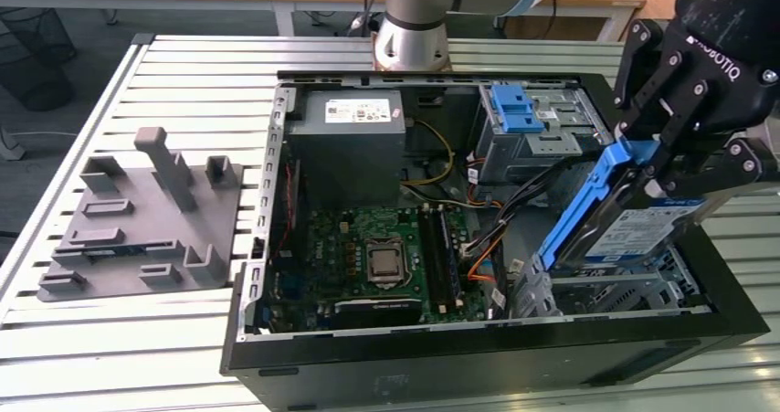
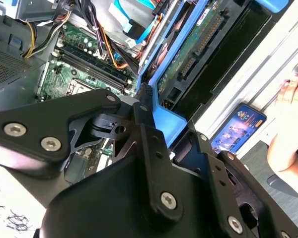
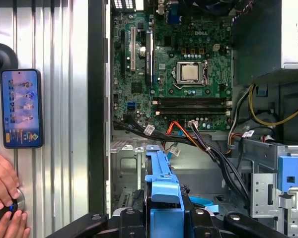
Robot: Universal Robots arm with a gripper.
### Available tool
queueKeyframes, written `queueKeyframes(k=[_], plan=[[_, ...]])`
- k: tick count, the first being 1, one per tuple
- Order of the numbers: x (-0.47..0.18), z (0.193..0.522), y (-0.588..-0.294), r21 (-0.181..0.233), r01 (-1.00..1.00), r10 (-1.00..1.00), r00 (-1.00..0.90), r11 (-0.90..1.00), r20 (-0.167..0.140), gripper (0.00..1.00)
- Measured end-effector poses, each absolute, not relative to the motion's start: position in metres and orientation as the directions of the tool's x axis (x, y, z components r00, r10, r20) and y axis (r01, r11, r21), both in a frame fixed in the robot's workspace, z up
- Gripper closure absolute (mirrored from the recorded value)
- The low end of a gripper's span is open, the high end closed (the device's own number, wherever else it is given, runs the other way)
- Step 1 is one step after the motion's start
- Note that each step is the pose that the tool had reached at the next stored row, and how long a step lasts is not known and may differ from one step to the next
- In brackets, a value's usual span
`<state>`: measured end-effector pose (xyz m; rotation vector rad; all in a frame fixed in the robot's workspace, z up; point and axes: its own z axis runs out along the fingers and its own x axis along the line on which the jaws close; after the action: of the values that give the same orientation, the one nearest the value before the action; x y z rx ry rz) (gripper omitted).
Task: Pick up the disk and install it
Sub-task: 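Insert the disk into the insertion slot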
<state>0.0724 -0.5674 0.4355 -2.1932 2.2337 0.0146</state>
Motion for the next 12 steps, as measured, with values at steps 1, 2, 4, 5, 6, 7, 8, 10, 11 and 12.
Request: queueKeyframes(k=[1, 2, 4, 5, 6, 7, 8, 10, 11, 12], plan=[[0.0724, 0.4351, -0.5674, -0.001, -1.0, -1.0, -0.019, 0.019, -0.014, 0.64], [0.0724, 0.4349, -0.5674, -0.001, -1.0, -1.0, -0.019, 0.019, -0.014, 0.64], [0.0724, 0.4343, -0.5674, -0.001, -1.0, -1.0, -0.02, 0.02, -0.014, 0.64], [0.0724, 0.434, -0.5674, -0.001, -1.0, -1.0, -0.02, 0.02, -0.014, 0.64], [0.0725, 0.4335, -0.5674, -0.001, -1.0, -1.0, -0.021, 0.021, -0.014, 0.64], [0.0725, 0.433, -0.5674, -0.001, -1.0, -1.0, -0.021, 0.021, -0.014, 0.64], [0.0725, 0.4324, -0.5674, -0.001, -1.0, -1.0, -0.021, 0.021, -0.014, 0.64], [0.0725, 0.4318, -0.5674, -0.001, -1.0, -1.0, -0.021, 0.021, -0.014, 0.64], [0.0724, 0.4318, -0.5674, -0.001, -1.0, -1.0, -0.021, 0.022, -0.014, 0.64], [0.0724, 0.4318, -0.5674, -0.001, -1.0, -1.0, -0.022, 0.022, -0.014, 0.64]])
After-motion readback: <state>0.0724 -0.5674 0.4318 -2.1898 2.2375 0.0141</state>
